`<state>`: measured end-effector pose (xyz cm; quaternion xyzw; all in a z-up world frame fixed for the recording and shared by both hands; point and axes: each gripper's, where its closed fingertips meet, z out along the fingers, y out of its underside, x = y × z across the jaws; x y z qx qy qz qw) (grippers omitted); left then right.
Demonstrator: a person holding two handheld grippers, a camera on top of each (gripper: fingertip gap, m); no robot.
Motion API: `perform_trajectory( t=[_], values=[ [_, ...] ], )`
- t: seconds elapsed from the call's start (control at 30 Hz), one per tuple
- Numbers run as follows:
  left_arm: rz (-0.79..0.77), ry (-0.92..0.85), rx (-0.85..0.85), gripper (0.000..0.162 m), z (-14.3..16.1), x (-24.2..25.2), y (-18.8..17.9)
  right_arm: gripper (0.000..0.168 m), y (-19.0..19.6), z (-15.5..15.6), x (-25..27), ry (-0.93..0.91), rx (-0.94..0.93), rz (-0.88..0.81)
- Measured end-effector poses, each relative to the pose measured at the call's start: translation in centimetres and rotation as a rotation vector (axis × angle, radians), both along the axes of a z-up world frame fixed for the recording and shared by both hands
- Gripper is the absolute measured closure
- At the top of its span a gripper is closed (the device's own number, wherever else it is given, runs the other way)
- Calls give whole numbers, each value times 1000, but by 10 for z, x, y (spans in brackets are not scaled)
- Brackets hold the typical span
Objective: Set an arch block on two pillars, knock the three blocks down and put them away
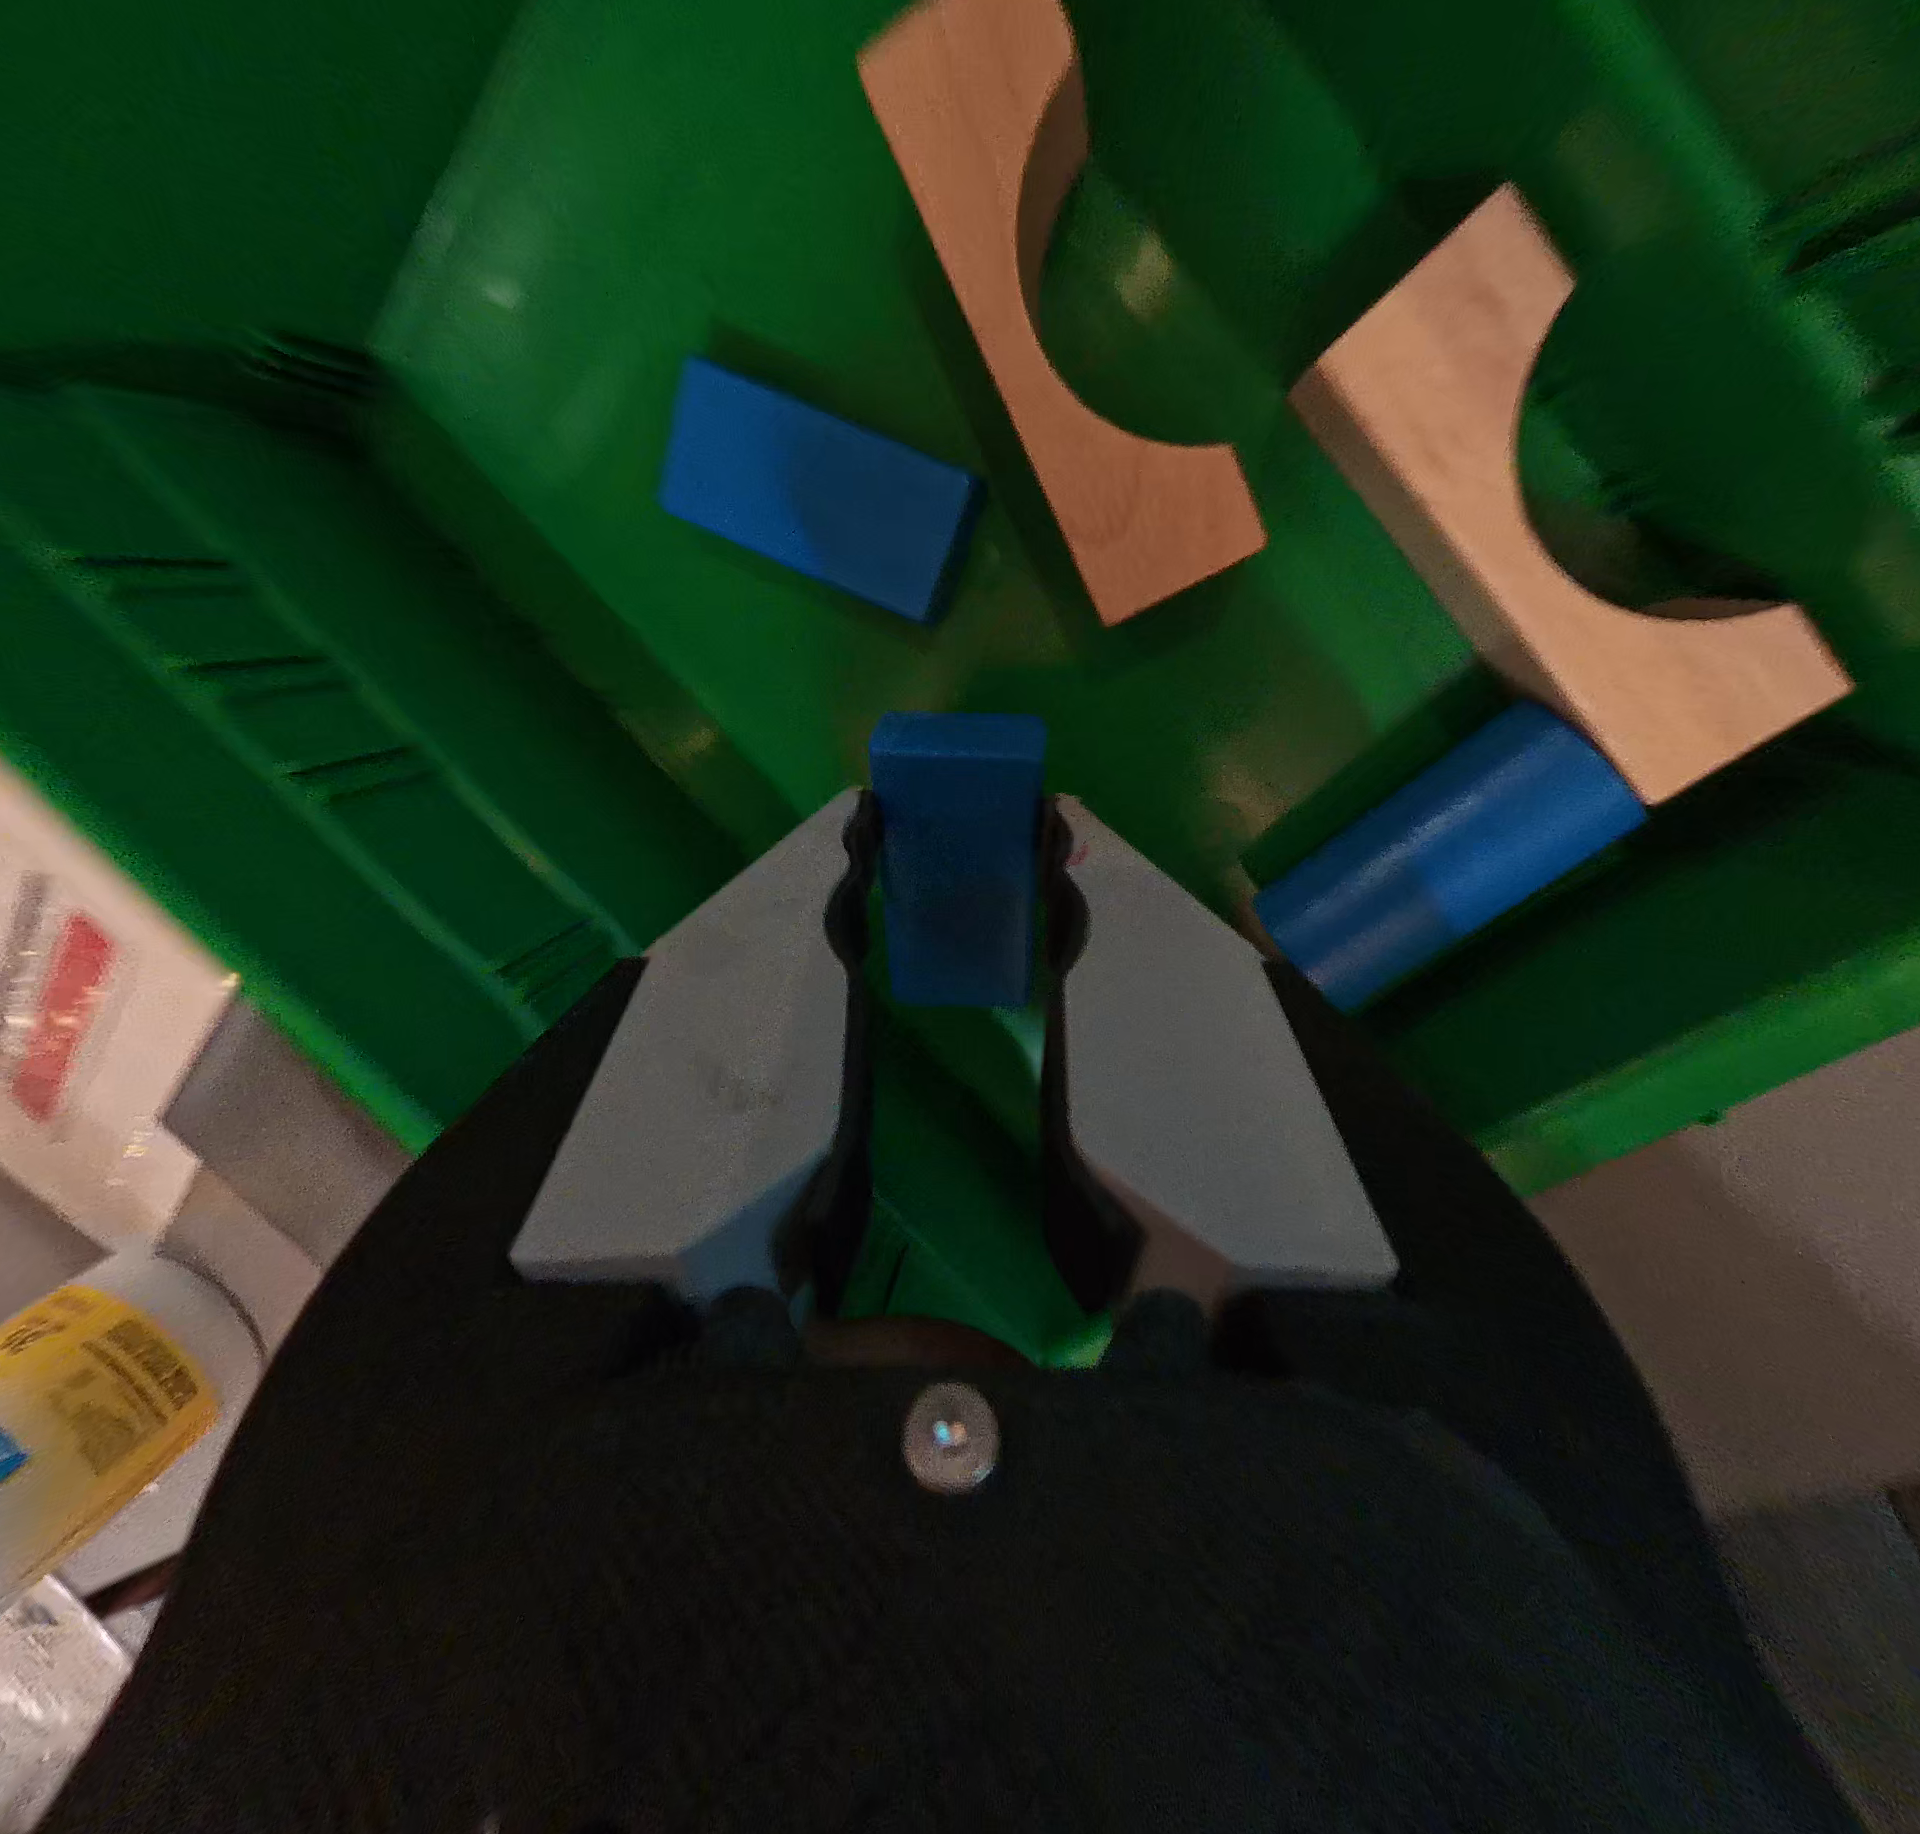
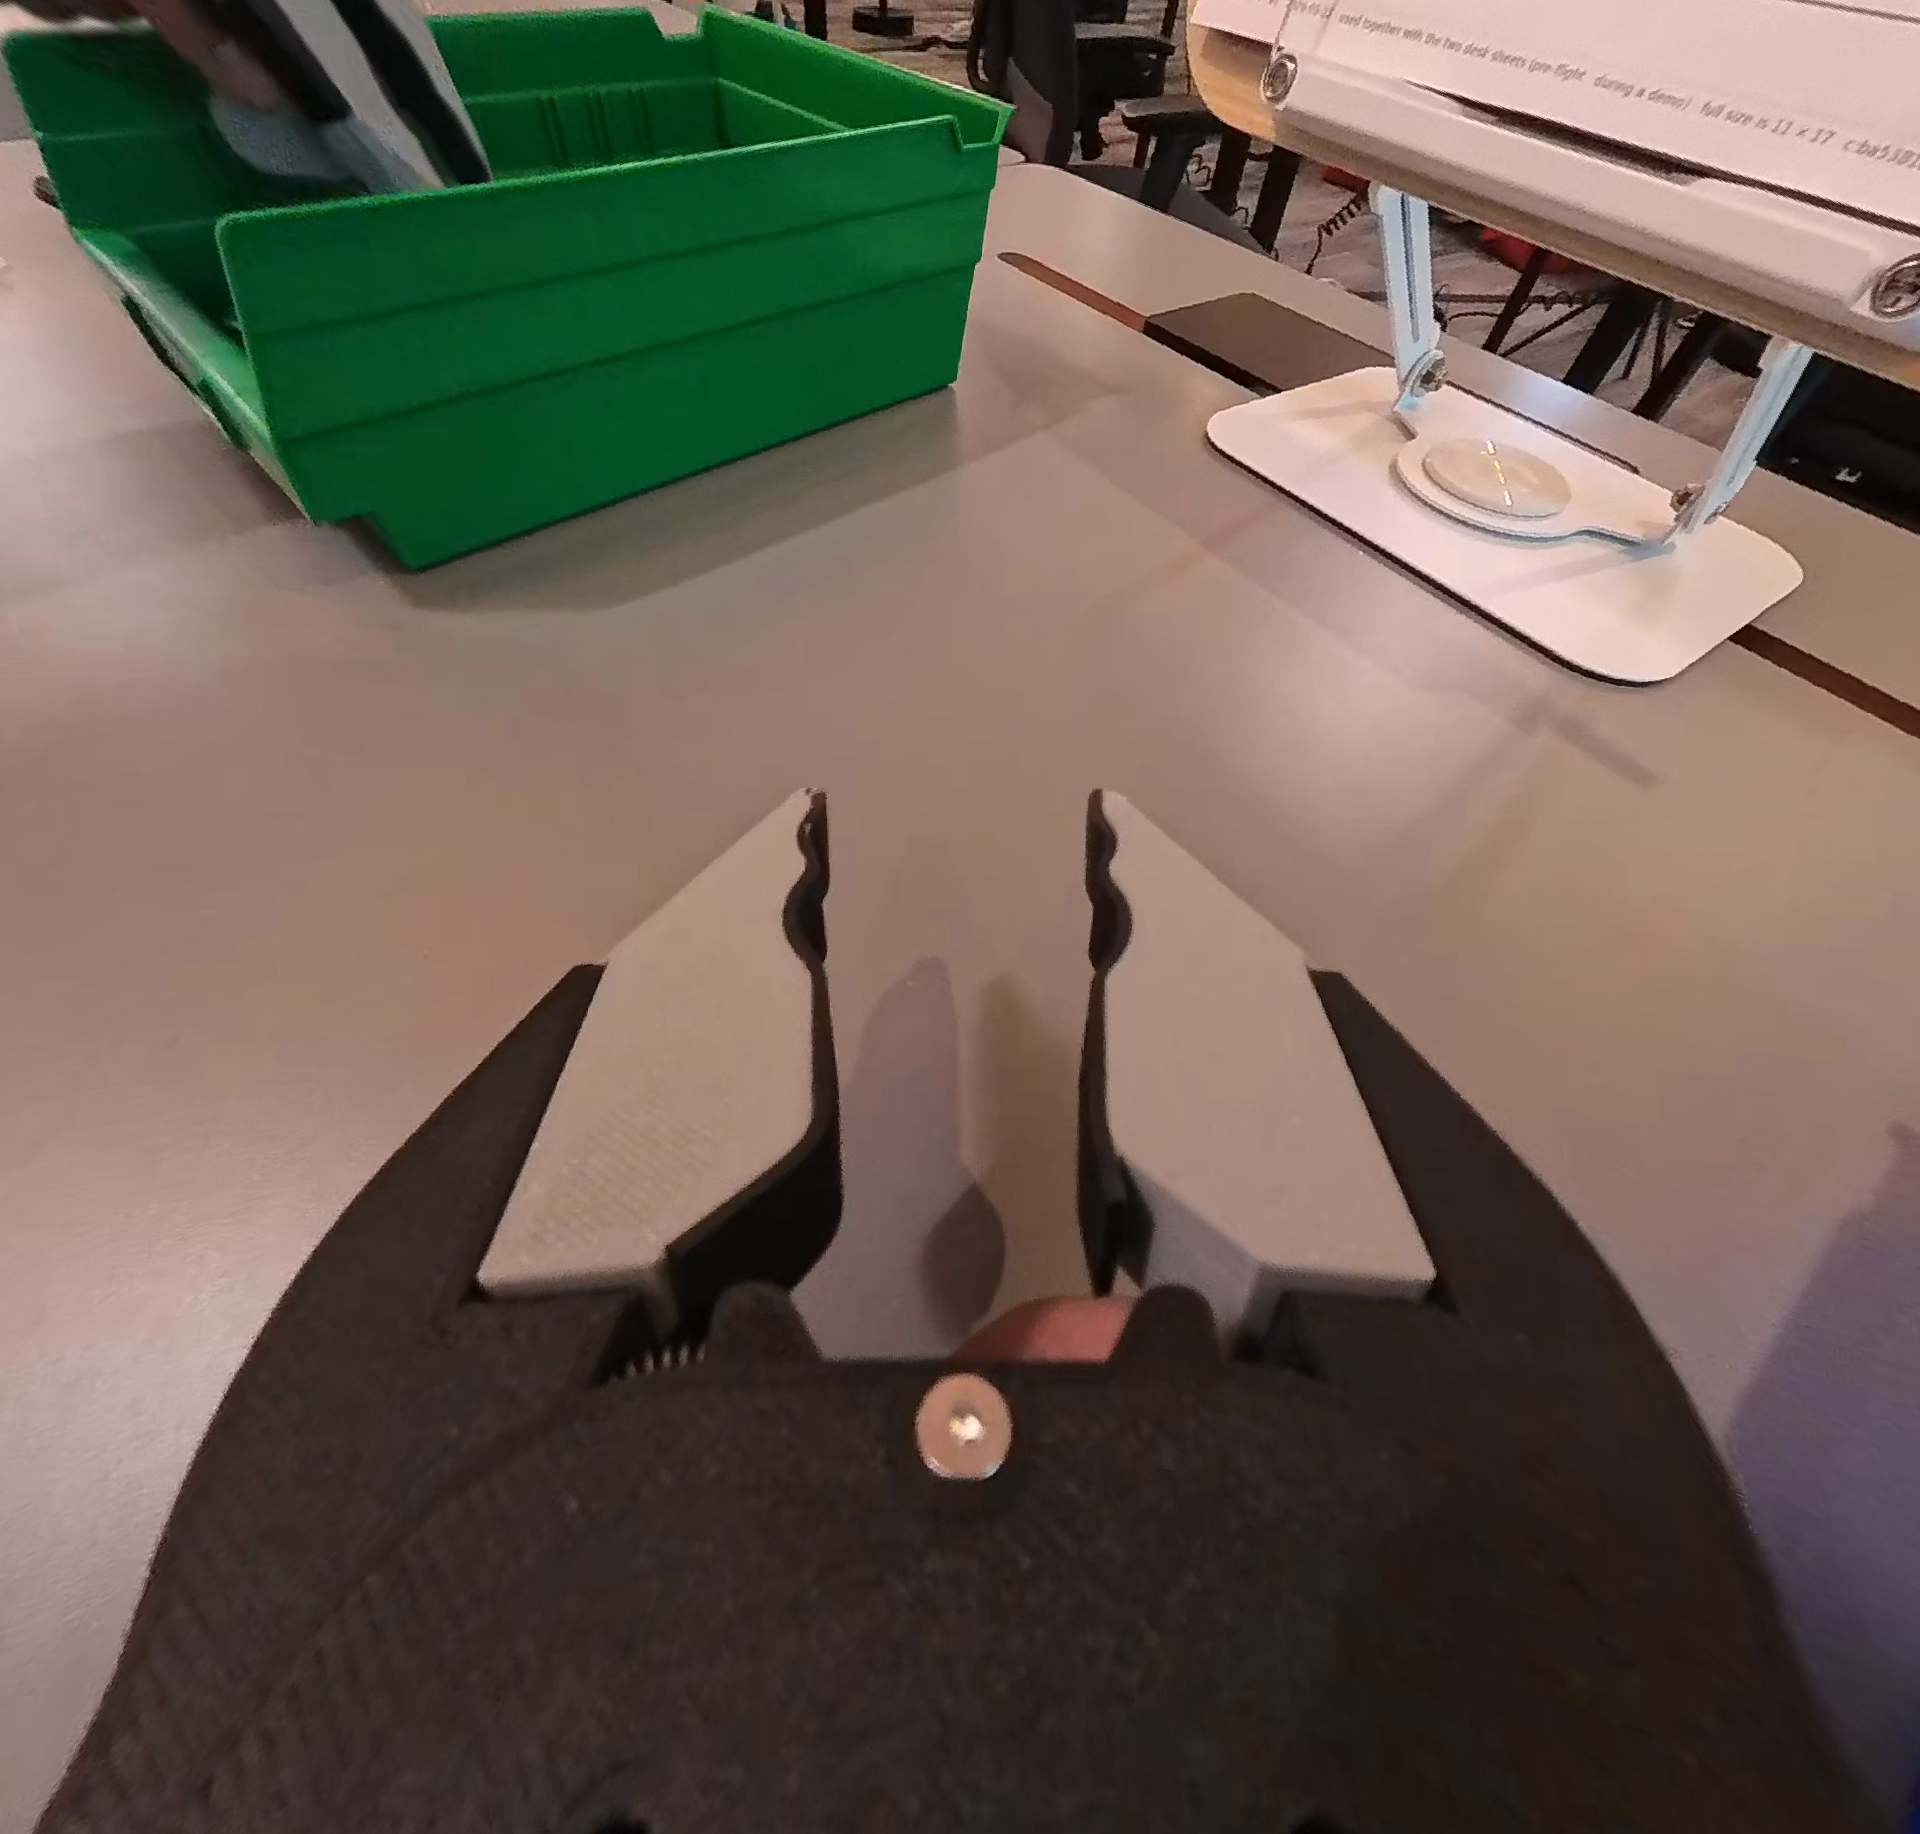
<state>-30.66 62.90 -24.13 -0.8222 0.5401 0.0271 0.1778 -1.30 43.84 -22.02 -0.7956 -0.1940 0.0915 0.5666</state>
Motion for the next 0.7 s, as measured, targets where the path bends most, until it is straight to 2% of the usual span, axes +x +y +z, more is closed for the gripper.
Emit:
perform_trajectory(
  t=[0.07,0.13,0.2,0.27,0.33,0.4,0.47,0.57,0.63,0.7],
  values=[
    [-45,-150,103,133,28,17,-9,121,0,-1,-2,2,-6,10],
    [-120,-379,165,133,62,45,-30,121,-1,-1,-6,-2,-8,28],
    [-222,-631,158,133,98,80,-65,121,-5,2,-12,8,-1,76],
    [-405,-865,192,133,133,118,-111,122,-10,8,-19,30,9,138],
    [-538,-1012,195,133,149,153,-155,122,-13,16,-18,46,28,159],
    [-670,-1107,192,134,146,187,-194,122,-15,27,-12,70,65,152],
    [-751,-1124,197,134,125,220,-216,122,-18,42,-3,105,123,142],
    [-801,-1095,150,133,84,256,-227,123,-22,58,8,158,170,138],
    [-826,-1130,61,133,73,269,-235,124,-24,61,10,186,171,151],
    [-870,-1160,62,133,69,279,-237,127,-28,63,6,207,162,199]
  ],
)
